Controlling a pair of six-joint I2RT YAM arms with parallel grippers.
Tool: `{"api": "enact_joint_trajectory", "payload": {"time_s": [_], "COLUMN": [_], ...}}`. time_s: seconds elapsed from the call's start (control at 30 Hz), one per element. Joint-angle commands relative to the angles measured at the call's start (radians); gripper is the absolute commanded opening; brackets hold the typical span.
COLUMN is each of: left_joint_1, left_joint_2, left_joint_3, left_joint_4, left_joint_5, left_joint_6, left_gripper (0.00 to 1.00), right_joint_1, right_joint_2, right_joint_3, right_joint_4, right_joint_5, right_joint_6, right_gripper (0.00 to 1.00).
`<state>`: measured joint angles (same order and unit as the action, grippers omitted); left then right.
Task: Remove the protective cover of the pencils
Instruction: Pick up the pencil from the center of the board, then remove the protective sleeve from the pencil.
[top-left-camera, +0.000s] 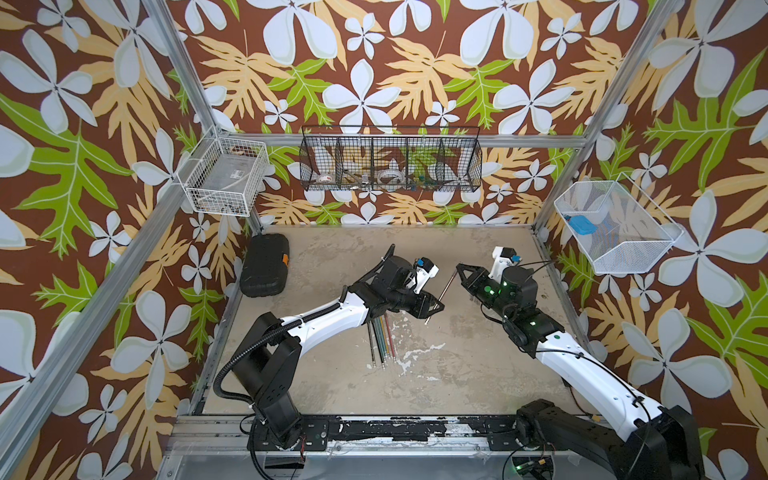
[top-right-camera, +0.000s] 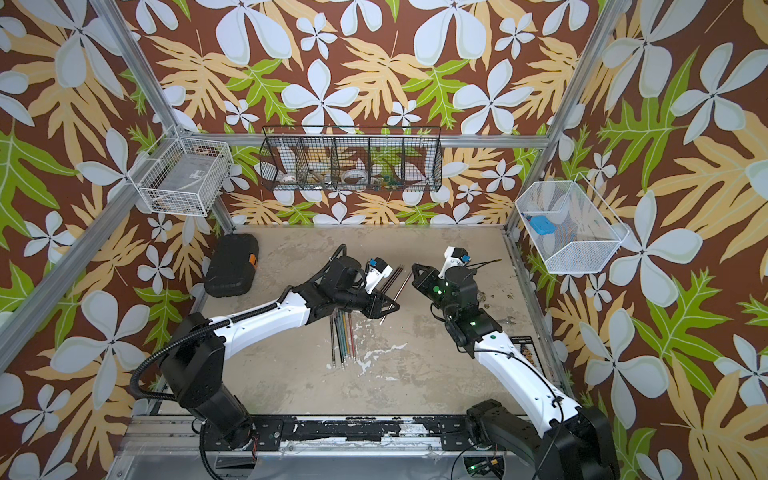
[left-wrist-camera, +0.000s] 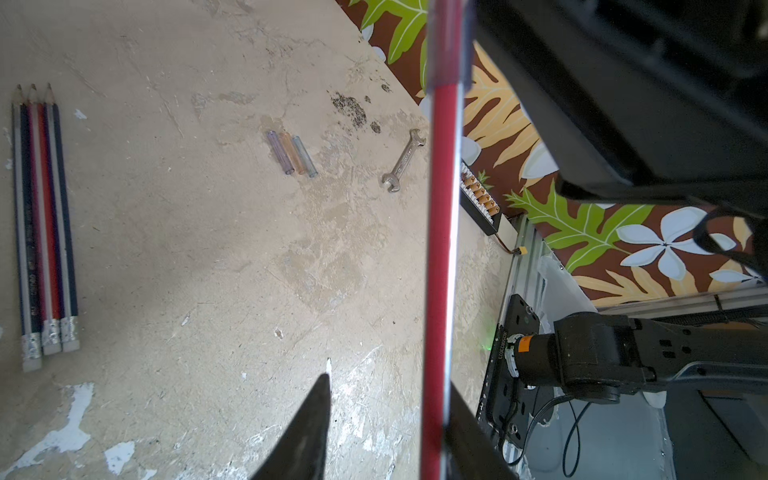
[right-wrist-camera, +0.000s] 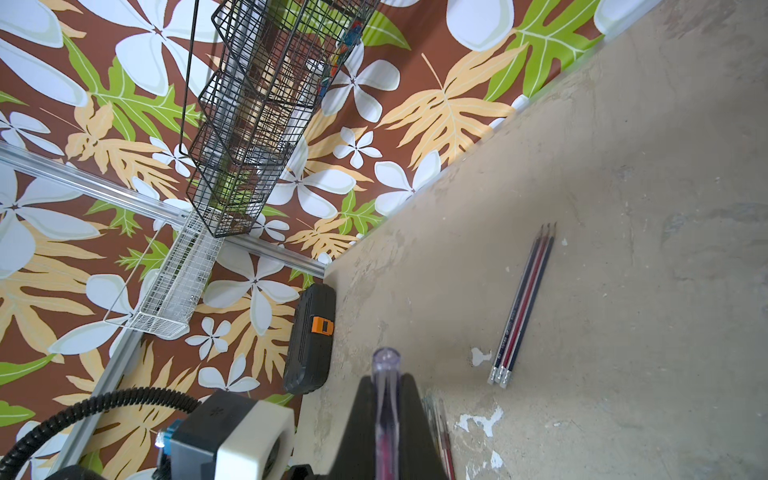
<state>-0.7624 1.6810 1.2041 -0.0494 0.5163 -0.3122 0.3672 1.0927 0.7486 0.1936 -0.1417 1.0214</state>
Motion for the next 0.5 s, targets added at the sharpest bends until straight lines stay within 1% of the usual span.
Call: {"api": "enact_joint_trajectory", "payload": {"time_s": [0.0, 0.13, 0.17, 0.2, 0.23, 0.27, 0.3, 0.33, 0.4, 0.47], "left_joint_1": [-0.002, -0.001, -0.001, 0.0, -0.001, -0.001, -0.001, -0.002, -0.002, -0.003], "left_joint_2": [0.006, 0.016, 0.017, 0.02, 0.023, 0.028, 0.033, 0.042, 0.059, 0.078], "left_joint_3": [0.012, 0.02, 0.021, 0.025, 0.03, 0.037, 0.045, 0.057, 0.08, 0.101], "left_joint_4": [-0.018, -0.03, -0.035, -0.044, -0.054, -0.07, -0.087, -0.109, -0.153, -0.188], "left_joint_5": [0.008, 0.003, -0.002, -0.009, -0.02, -0.03, -0.042, -0.059, -0.088, -0.114], "left_joint_6": [0.008, 0.008, 0.011, 0.015, 0.023, 0.031, 0.04, 0.051, 0.072, 0.093], "left_gripper": [0.31, 0.04, 0.0, 0.0, 0.0, 0.0, 0.0, 0.0, 0.0, 0.0], "right_joint_1": [0.002, 0.001, 0.001, 0.001, -0.002, -0.004, -0.007, -0.018, -0.059, -0.133], "right_joint_2": [0.005, -0.002, -0.004, -0.002, 0.002, 0.01, 0.021, 0.038, 0.064, 0.065], "right_joint_3": [0.009, 0.014, 0.022, 0.038, 0.067, 0.098, 0.129, 0.168, 0.224, 0.216], "right_joint_4": [0.028, 0.0, -0.023, -0.056, -0.106, -0.164, -0.216, -0.272, -0.361, -0.359], "right_joint_5": [-0.01, 0.007, 0.014, 0.021, 0.036, 0.052, 0.063, 0.058, 0.004, -0.149], "right_joint_6": [0.014, -0.003, -0.02, -0.041, -0.079, -0.128, -0.173, -0.227, -0.309, -0.363], "right_gripper": [0.0, 0.0, 0.0, 0.0, 0.04, 0.19, 0.32, 0.41, 0.53, 0.56]}}
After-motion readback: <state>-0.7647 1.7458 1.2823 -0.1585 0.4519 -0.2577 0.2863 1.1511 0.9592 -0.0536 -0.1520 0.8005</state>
